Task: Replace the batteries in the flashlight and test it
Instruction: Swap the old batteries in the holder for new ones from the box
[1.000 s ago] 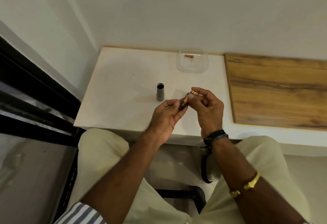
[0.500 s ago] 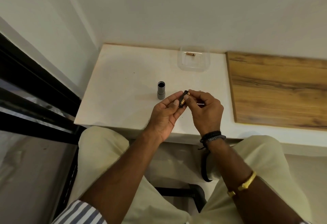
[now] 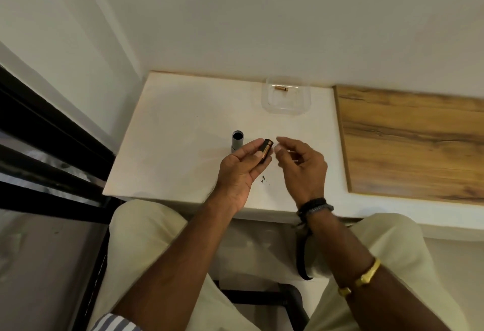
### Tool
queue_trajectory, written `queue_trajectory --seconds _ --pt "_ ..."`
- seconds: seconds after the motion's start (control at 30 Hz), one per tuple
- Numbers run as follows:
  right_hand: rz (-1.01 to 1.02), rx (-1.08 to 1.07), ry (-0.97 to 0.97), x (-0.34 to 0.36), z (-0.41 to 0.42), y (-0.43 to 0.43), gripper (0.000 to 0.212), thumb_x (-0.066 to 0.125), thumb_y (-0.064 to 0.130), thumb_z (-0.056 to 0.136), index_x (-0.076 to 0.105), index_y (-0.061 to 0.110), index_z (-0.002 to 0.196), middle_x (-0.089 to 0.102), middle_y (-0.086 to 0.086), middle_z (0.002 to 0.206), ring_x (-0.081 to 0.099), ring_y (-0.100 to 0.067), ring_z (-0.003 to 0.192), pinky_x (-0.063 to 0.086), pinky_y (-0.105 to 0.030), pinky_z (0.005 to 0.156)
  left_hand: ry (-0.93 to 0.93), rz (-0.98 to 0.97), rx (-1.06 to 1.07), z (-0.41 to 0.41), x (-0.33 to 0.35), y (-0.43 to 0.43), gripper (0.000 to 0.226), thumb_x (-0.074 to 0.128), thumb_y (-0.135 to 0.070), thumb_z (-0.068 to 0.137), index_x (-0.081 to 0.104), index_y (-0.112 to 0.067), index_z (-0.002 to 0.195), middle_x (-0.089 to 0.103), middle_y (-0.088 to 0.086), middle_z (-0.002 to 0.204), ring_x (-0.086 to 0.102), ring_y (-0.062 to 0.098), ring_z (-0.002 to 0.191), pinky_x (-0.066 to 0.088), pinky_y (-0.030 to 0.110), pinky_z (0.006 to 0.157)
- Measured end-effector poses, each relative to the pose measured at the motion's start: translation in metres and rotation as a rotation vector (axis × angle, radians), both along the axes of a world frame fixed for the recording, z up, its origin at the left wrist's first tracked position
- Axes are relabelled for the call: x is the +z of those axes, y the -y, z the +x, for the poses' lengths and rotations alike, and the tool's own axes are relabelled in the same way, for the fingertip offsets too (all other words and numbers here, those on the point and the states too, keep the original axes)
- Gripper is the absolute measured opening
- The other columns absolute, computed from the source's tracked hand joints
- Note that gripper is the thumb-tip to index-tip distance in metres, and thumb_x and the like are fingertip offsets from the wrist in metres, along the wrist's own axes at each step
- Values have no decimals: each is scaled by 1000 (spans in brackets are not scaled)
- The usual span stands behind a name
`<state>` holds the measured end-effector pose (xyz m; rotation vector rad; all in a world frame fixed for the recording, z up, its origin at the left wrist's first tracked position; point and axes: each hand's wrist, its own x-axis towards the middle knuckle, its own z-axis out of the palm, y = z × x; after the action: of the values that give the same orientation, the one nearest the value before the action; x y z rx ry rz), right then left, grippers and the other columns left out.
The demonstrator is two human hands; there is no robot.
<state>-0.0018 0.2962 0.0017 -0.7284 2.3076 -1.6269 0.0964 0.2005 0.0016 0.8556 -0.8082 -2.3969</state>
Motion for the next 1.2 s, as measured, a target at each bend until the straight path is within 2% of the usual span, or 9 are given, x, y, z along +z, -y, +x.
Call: queue_trajectory --seconds 0.1,0.2,0.4,0.57,0.7,0.87,0.97,1.07,1.2 --pt "5 -63 37 2 -42 22 15 71 19 93 79 17 106 78 1 92 74 -21 86 64 -36 79 48 -7 -11 -5 -4 3 29 57 5 95 63 5 124 70 20 122 68 34 115 56 36 97" --pt "41 -96 5 7 -93 58 14 72 19 89 79 20 100 78 4 88 74 -18 84 63 -41 82 69 36 -10 -8 -9 4 31 59 7 93 62 8 123 70 21 121 68 34 114 55 37 98" --pt "406 -16 -167 -2 -169 133 21 73 15 88 80 22 106 78 0 109 72 -18 100 55 -28 97 163 -63 -25 -11 -24 4 26 66 5 89 71 -1 114 74 16 115 68 30 114 50 39 104" --pt "707 93 -183 -25 -197 164 36 63 11 92 69 19 126 63 -11 132 63 -33 119 53 -35 99 264 -270 -51 -12 -25 11 26 72 6 84 74 -6 107 78 8 103 74 21 102 57 26 87" --pt "826 145 -339 -37 -203 174 27 62 10 91 71 10 116 67 -16 120 65 -39 111 55 -40 92 286 -352 -66 -13 -25 14 29 75 8 80 73 -4 106 79 4 99 75 17 96 58 22 79" --pt "867 133 -364 -43 -203 173 32 71 35 93 69 10 114 66 -17 119 63 -39 111 56 -43 92 323 -413 -91 -14 -23 8 30 78 7 79 72 -5 105 79 -5 96 76 13 92 59 22 74" --pt "765 83 -344 -31 -196 163 19 66 21 95 72 14 111 67 -15 115 64 -36 107 56 -40 88 323 -485 -66 -12 -22 8 30 78 10 78 74 -4 104 77 3 104 75 15 95 59 25 77" --pt "498 62 -247 -5 -176 138 14 67 20 91 76 18 101 75 -7 100 70 -27 96 59 -37 83 309 -540 -66 -10 -16 7 32 78 8 78 75 -10 104 78 1 101 75 15 95 59 25 81" --pt "61 66 159 27 -125 80 14 68 12 93 77 13 103 75 -2 89 72 -16 80 63 -34 77 277 -581 -44 -9 -8 6 39 79 8 77 69 -6 112 76 6 106 74 18 99 60 30 86"
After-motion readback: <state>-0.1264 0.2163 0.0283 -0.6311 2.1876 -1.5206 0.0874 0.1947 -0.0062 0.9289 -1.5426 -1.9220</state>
